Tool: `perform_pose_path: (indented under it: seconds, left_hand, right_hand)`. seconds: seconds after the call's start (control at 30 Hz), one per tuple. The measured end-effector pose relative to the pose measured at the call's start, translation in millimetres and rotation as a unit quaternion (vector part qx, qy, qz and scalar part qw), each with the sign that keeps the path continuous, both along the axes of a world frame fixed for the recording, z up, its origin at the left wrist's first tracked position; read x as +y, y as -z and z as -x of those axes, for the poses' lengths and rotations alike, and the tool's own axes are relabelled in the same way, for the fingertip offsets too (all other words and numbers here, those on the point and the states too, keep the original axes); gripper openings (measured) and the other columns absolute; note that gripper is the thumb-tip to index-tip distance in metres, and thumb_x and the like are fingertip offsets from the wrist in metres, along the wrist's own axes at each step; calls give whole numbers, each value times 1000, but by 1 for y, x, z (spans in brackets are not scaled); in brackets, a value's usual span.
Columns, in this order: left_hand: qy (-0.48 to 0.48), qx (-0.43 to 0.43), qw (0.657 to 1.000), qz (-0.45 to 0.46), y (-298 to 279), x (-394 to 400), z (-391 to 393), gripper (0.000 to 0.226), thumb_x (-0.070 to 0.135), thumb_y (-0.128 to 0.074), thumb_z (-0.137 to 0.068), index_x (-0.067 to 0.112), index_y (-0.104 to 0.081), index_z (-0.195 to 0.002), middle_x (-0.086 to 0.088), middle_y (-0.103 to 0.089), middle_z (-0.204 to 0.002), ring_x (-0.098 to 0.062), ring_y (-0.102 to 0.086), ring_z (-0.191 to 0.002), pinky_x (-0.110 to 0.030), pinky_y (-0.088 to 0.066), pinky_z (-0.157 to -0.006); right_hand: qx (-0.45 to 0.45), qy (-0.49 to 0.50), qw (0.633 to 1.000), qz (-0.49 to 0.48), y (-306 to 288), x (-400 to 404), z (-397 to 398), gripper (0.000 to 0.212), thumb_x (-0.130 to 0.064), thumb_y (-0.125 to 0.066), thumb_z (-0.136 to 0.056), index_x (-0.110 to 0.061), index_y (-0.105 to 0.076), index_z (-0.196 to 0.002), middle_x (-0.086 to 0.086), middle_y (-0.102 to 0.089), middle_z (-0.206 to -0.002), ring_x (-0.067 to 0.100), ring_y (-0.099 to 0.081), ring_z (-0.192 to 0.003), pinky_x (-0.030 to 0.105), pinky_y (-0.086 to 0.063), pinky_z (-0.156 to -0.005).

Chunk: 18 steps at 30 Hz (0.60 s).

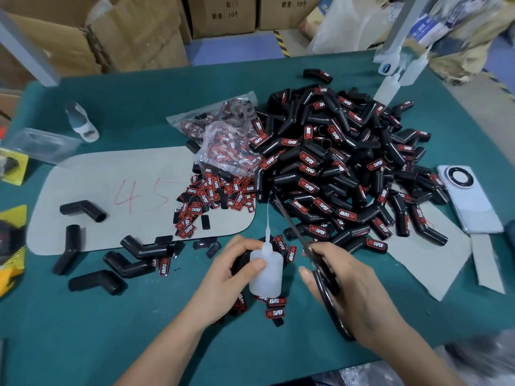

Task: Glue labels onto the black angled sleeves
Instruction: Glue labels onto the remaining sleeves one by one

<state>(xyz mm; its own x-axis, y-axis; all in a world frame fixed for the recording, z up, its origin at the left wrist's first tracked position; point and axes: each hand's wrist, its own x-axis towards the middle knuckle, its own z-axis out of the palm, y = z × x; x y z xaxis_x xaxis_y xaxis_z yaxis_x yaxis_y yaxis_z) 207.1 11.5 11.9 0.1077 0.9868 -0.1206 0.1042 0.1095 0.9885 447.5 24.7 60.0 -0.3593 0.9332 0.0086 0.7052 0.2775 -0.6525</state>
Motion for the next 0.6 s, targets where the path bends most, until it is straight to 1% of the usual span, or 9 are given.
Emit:
perform_pose_path:
  seconds: [0.13, 0.2, 0.3, 0.37, 0.6]
  left_hand:
    - [3, 0, 1000, -3, -1, -1, 0, 17, 49, -60, -95, 48, -69, -110, 5, -63, -110, -12, -60, -108, -17, -42, -93]
    - [5, -1, 1000, -4, -1, -1, 0, 18, 49, -60, -95, 48, -70, -110, 5, -63, -110, -13, -61, -108, -18, -42, -93]
    - [4, 1, 1000, -2, 0, -1, 0, 18, 49, -60, -95, 48, -70, -111, 5, -63, -110, -14, -60, -107, -18, -42, -93]
    - [5, 3, 1000, -2, 0, -1, -1, 18, 50, -60, -95, 48, -69, -111, 5, -63, -110, -14, -60, -108, -18, -42, -94]
    - [6, 2, 1000, 3, 0, -1, -1, 20, 51, -60, -95, 46, -70, -113, 4, -63, -110, -14, -60, -108, -17, -42, -93]
  right_hand:
    - [-6, 4, 1000, -20, 1, 2, 9, 26, -58, -54, -98, -35, -59, -110, -18, -55, -83, 12, -57, -69, 31, -51, -62]
    - [-12, 7, 1000, -27, 2, 1, 9, 22, -56, -55, -99, -37, -57, -110, -15, -56, -83, 14, -58, -68, 34, -52, -61]
    - [-22, 10, 999, -35, 4, 1, 8, 22, -57, -50, -97, -40, -54, -109, -14, -55, -82, 14, -57, -66, 33, -52, -58]
    - [-26, 12, 999, -43, 6, 0, 8, 22, -57, -51, -98, -39, -56, -110, -16, -55, -82, 13, -56, -65, 31, -51, -56]
    - [-33, 10, 998, -56, 9, 0, 7, 19, -55, -53, -98, -41, -54, -110, -12, -54, -77, 15, -54, -61, 34, -51, -53]
